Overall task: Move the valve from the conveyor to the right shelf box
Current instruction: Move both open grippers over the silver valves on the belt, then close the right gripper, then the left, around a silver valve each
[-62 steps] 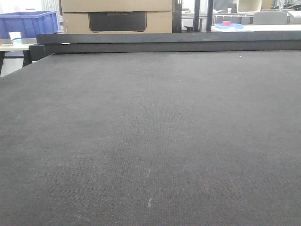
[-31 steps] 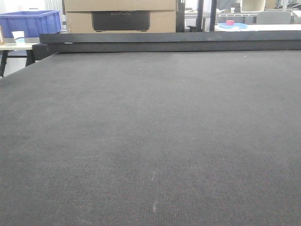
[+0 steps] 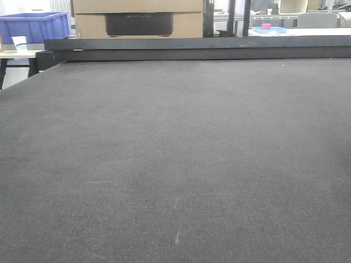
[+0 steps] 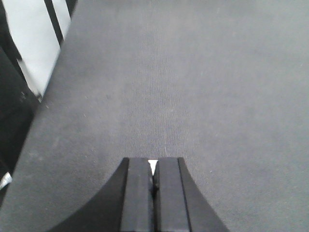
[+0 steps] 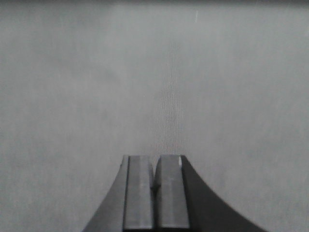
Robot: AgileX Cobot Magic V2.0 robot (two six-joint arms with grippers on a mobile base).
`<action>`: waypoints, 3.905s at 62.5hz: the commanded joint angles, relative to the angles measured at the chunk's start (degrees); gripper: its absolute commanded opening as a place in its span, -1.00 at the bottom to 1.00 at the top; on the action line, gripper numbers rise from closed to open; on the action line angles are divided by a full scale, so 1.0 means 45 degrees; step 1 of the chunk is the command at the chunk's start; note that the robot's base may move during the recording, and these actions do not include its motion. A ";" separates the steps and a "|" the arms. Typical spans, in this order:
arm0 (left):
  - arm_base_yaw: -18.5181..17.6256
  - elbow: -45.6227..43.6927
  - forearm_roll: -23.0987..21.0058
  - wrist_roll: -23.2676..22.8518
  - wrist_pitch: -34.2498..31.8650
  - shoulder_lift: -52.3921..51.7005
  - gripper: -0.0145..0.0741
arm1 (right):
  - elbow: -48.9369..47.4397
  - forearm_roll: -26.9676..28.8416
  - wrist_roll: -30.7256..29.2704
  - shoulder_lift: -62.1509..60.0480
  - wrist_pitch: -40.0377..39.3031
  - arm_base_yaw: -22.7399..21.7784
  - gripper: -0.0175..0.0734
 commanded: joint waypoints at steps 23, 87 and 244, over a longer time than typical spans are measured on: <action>-0.0054 -0.0667 -0.0260 -0.1138 0.1465 0.2580 -0.92 | -0.2288 -0.0347 -0.0067 0.3301 0.4083 -0.0033 -0.98; -0.0054 -0.0801 -0.0260 -0.1110 0.1788 0.3356 -0.92 | -0.4422 -0.0652 -0.0639 0.8923 0.6357 -0.1576 0.19; -0.0054 -0.3371 0.0000 0.1209 0.4138 0.8044 0.26 | -0.2287 -0.0647 -0.1304 1.0035 0.3397 -0.1586 -0.97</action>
